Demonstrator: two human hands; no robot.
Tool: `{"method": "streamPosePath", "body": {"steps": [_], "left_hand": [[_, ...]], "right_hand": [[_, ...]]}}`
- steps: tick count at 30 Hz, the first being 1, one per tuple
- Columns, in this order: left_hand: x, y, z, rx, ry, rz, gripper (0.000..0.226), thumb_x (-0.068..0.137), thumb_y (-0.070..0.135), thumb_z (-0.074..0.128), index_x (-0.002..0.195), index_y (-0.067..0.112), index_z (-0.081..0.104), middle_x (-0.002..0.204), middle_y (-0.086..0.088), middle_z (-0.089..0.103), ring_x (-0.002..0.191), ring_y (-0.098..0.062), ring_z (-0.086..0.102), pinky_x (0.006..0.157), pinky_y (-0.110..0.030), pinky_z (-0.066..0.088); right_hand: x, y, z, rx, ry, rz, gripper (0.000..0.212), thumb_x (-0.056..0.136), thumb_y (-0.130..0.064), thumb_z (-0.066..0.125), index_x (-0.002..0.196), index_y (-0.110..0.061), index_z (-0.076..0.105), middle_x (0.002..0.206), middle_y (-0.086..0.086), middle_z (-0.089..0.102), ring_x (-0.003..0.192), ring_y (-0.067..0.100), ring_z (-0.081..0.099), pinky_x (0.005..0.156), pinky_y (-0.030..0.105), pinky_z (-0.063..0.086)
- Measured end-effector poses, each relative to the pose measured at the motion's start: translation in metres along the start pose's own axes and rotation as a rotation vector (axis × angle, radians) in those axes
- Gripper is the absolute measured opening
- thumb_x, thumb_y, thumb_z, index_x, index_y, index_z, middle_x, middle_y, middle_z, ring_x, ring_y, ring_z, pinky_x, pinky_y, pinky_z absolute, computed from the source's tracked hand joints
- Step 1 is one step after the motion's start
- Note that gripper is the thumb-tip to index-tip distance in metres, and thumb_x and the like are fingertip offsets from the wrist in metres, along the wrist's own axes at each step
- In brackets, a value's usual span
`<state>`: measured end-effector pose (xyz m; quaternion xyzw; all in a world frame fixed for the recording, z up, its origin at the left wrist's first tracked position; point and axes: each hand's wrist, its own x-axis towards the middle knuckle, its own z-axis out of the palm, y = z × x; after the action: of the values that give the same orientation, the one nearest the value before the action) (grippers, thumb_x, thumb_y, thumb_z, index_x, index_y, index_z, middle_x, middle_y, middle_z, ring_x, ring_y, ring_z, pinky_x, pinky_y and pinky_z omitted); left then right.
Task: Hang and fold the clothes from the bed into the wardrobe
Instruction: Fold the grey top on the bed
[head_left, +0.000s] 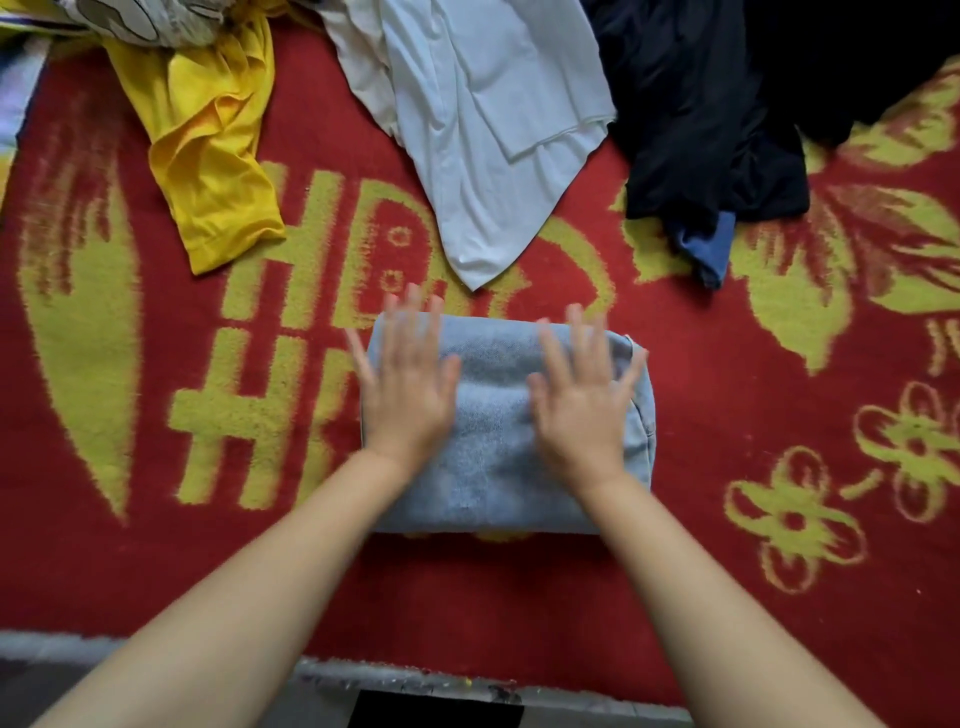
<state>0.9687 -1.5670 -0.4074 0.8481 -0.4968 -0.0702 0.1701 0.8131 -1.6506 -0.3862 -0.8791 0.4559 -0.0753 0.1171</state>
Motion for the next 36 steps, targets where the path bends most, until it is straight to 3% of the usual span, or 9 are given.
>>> {"method": "streamPosePath", "body": {"steps": [3, 6, 9, 12, 17, 22, 28, 32, 36], "left_hand": [[-0.023, 0.017, 0.019, 0.130, -0.194, 0.107, 0.056, 0.094, 0.037, 0.028, 0.146, 0.018, 0.032, 0.155, -0.007, 0.026, 0.143, -0.029, 0.024, 0.106, -0.068, 0.010], [-0.016, -0.023, 0.034, 0.123, -0.274, 0.009, 0.057, 0.094, 0.044, 0.027, 0.149, 0.026, 0.021, 0.157, 0.000, 0.012, 0.146, -0.026, 0.009, 0.110, -0.067, 0.007], [-0.005, -0.059, 0.035, 0.117, -0.383, -0.052, 0.059, 0.095, 0.053, 0.017, 0.147, 0.033, -0.003, 0.160, 0.005, -0.001, 0.148, -0.019, -0.002, 0.112, -0.064, 0.003], [-0.003, -0.061, 0.022, 0.214, -0.406, -0.019, 0.063, 0.095, 0.055, 0.014, 0.147, 0.028, -0.009, 0.160, 0.003, -0.005, 0.148, -0.017, -0.007, 0.112, -0.064, -0.004], [-0.064, -0.028, -0.009, 0.195, -0.317, 0.356, 0.083, 0.081, 0.057, 0.050, 0.147, 0.012, 0.028, 0.152, -0.018, 0.028, 0.139, -0.033, 0.031, 0.103, -0.070, 0.023], [-0.109, -0.010, 0.006, 0.301, -0.486, 0.312, 0.107, 0.049, 0.028, 0.088, 0.143, 0.023, 0.039, 0.150, -0.017, 0.035, 0.136, -0.040, 0.035, 0.094, -0.074, 0.028], [-0.095, -0.007, 0.009, 0.354, -0.587, 0.222, 0.086, 0.093, 0.005, 0.044, 0.147, 0.034, -0.018, 0.160, -0.007, -0.014, 0.146, -0.034, -0.009, 0.110, -0.066, 0.012], [-0.070, 0.002, -0.023, 0.367, -0.698, 0.232, 0.073, 0.098, 0.005, 0.033, 0.151, 0.029, -0.011, 0.161, -0.003, -0.004, 0.147, -0.028, 0.005, 0.110, -0.052, 0.027], [-0.056, 0.018, -0.075, 0.373, -0.609, 0.250, 0.069, 0.097, 0.002, 0.030, 0.153, 0.023, -0.006, 0.161, -0.004, 0.004, 0.144, -0.029, 0.018, 0.108, -0.045, 0.032]], "right_hand": [[-0.011, -0.018, 0.026, -0.110, -0.225, -0.101, 0.051, 0.098, -0.038, 0.037, 0.148, -0.027, 0.033, 0.158, 0.002, 0.019, 0.146, 0.026, 0.012, 0.104, 0.072, -0.001], [-0.012, 0.036, 0.045, -0.177, -0.308, 0.013, 0.055, 0.101, -0.044, 0.020, 0.152, -0.030, 0.005, 0.155, -0.012, -0.014, 0.142, 0.013, -0.020, 0.110, 0.056, -0.020], [-0.008, 0.068, 0.040, -0.185, -0.386, -0.058, 0.055, 0.101, -0.043, 0.015, 0.152, -0.026, 0.001, 0.157, -0.009, -0.010, 0.146, 0.016, -0.014, 0.115, 0.042, -0.017], [-0.013, 0.059, 0.024, -0.096, -0.355, -0.075, 0.057, 0.102, -0.037, 0.027, 0.153, -0.019, 0.011, 0.160, -0.001, -0.002, 0.147, 0.019, -0.007, 0.118, 0.047, -0.006], [-0.088, 0.038, 0.002, -0.139, -0.368, -0.415, 0.080, 0.076, -0.044, 0.058, 0.148, -0.021, 0.032, 0.155, 0.012, 0.029, 0.143, 0.034, 0.023, 0.103, 0.072, 0.017], [-0.106, 0.042, 0.018, -0.307, -0.450, -0.249, 0.095, 0.058, -0.013, 0.083, 0.143, -0.022, 0.041, 0.149, 0.010, 0.041, 0.134, 0.043, 0.039, 0.091, 0.078, 0.025], [-0.083, 0.040, 0.024, -0.257, -0.520, -0.152, 0.071, 0.098, -0.018, 0.045, 0.153, -0.033, 0.002, 0.162, -0.001, 0.003, 0.147, 0.039, 0.002, 0.109, 0.069, 0.011], [-0.060, 0.029, -0.006, -0.218, -0.591, -0.177, 0.057, 0.101, -0.017, 0.034, 0.152, -0.030, 0.013, 0.159, -0.004, 0.014, 0.143, 0.034, 0.018, 0.108, 0.055, 0.027], [-0.045, 0.010, -0.065, -0.248, -0.483, -0.232, 0.060, 0.095, -0.011, 0.042, 0.149, -0.028, 0.023, 0.147, -0.003, 0.033, 0.122, 0.031, 0.039, 0.093, 0.046, 0.043]]}}
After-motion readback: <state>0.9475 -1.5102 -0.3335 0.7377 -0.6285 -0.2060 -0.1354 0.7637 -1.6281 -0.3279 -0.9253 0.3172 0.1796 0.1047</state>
